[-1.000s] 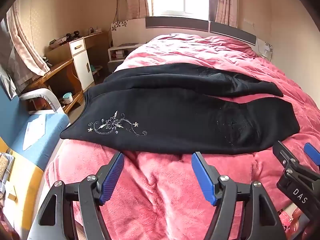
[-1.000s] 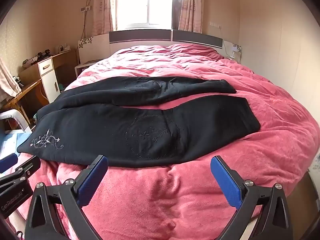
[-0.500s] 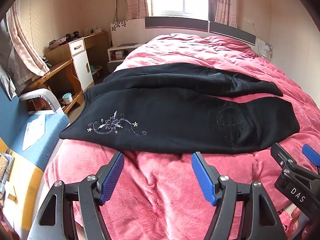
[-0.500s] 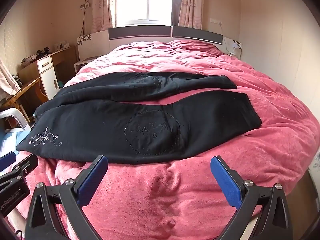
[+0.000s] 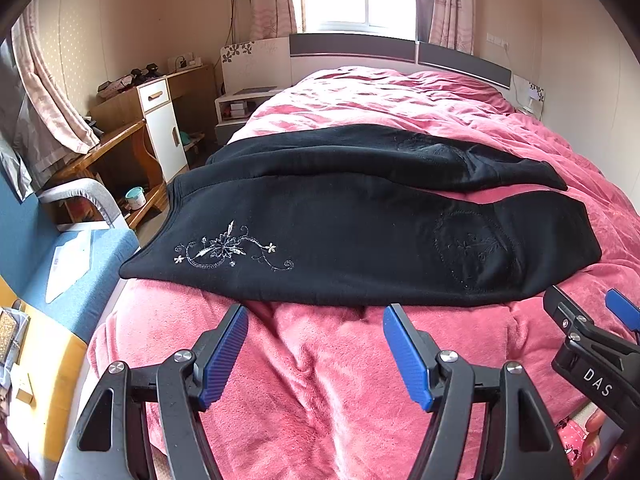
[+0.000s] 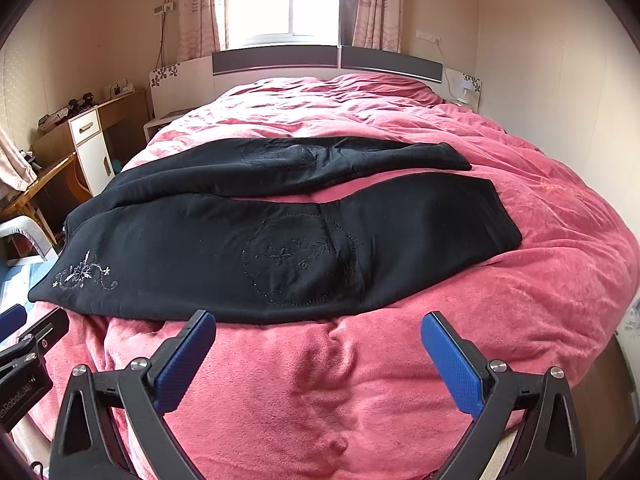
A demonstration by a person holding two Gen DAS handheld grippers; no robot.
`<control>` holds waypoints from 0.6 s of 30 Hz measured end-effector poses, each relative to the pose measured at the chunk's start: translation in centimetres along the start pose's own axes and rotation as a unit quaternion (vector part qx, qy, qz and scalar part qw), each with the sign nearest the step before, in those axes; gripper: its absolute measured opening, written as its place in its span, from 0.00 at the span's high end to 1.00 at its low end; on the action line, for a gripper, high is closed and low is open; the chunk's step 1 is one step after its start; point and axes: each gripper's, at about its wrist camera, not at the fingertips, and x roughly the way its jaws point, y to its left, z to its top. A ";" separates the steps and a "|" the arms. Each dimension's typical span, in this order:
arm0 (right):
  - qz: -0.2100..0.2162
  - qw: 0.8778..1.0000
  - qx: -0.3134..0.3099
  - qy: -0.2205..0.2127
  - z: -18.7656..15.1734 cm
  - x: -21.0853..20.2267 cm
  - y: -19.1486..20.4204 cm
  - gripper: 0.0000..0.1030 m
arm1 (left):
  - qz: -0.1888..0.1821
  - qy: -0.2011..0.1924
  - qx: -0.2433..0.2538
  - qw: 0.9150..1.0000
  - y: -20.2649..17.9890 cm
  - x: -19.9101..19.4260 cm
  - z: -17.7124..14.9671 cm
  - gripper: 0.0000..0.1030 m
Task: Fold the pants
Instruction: 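Approach the black trousers on the bed with both tools open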
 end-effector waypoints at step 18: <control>-0.004 1.000 0.000 0.009 -0.2 0.6 -0.3 0.00 | 0.002 0.005 -0.001 1.000 0.3 0.6 -0.3 0.38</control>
